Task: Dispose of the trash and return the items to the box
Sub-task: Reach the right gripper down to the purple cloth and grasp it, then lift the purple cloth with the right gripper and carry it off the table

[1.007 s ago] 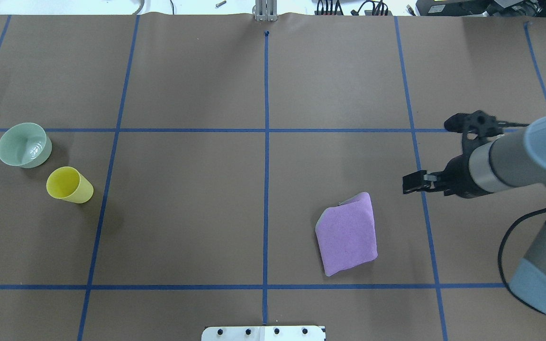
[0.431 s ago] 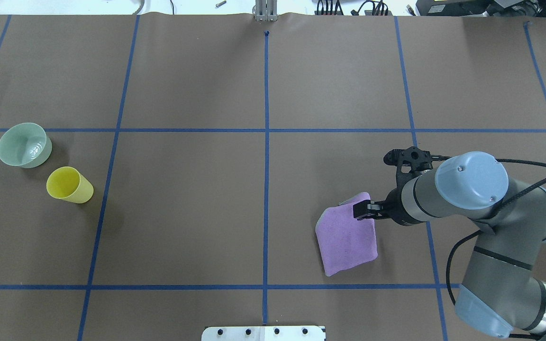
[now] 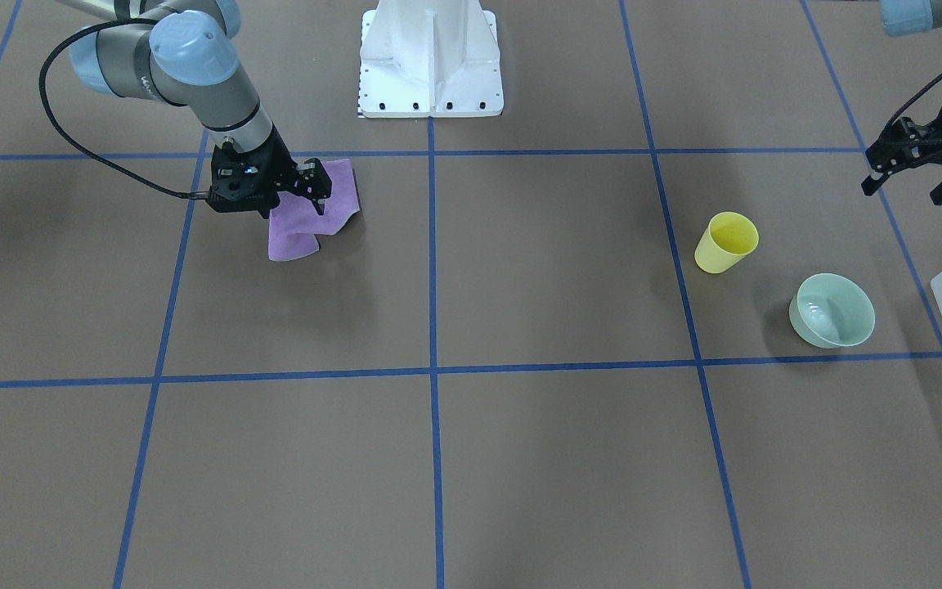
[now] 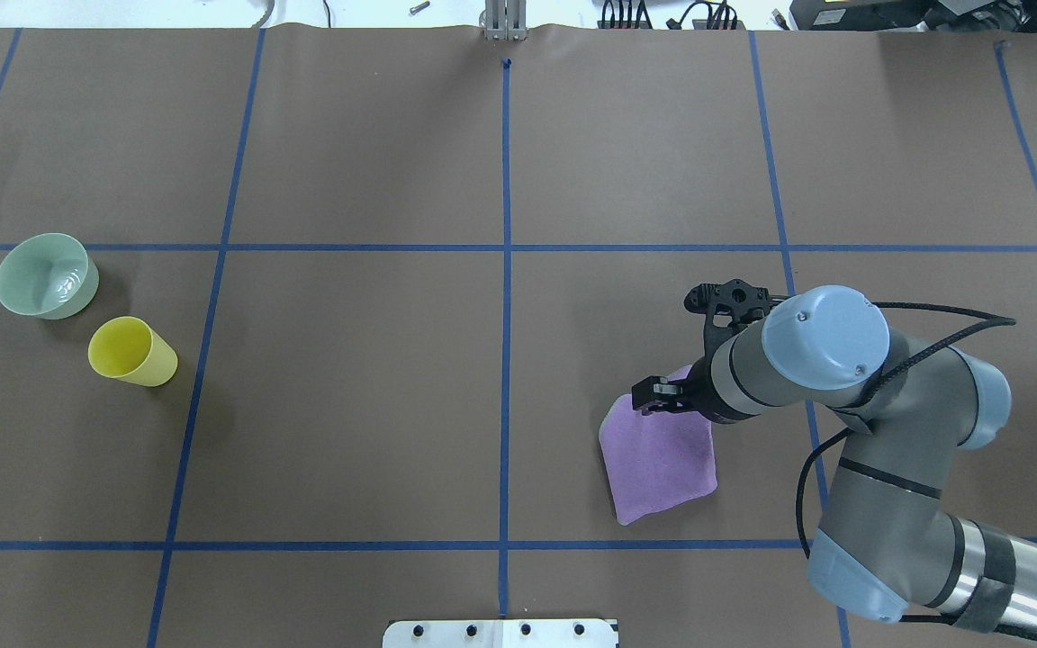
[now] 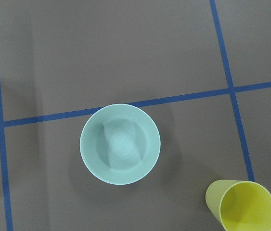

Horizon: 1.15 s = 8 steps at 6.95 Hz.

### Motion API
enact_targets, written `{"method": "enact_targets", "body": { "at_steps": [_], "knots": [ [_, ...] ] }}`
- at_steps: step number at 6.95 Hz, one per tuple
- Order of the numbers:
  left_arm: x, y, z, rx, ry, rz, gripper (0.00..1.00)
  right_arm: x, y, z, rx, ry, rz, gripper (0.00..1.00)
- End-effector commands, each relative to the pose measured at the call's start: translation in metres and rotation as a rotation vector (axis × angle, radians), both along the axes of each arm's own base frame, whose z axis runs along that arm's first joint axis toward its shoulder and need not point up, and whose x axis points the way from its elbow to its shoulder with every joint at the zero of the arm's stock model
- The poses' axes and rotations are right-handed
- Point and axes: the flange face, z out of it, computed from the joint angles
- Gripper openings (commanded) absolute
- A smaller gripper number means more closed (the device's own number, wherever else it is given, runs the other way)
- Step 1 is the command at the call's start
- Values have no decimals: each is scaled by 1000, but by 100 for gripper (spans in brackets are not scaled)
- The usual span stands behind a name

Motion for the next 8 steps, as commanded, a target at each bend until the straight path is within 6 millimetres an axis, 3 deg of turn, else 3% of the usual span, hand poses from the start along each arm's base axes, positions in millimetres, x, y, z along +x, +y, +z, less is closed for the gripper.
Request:
{"method": "enact_targets", "body": {
  "at_steps": [1, 2, 5, 6, 8],
  "knots": [
    [-1, 1, 1, -2, 0, 0, 98, 3, -1, -1, 21, -4, -20, 0],
    [0, 1, 1, -3, -1, 0, 98, 15, -2, -13, 21, -35, -28, 0],
    [0, 1, 1, -2, 0, 0, 98, 36, -14, -10, -20, -44, -29, 0],
    [-1, 2, 1, -3, -1, 0, 98, 71, -18, -14, -39, -70, -17, 0],
    [-2, 3, 3, -8, -2, -2, 98, 190, -15, 0, -31, -93, 20, 0]
  ]
}}
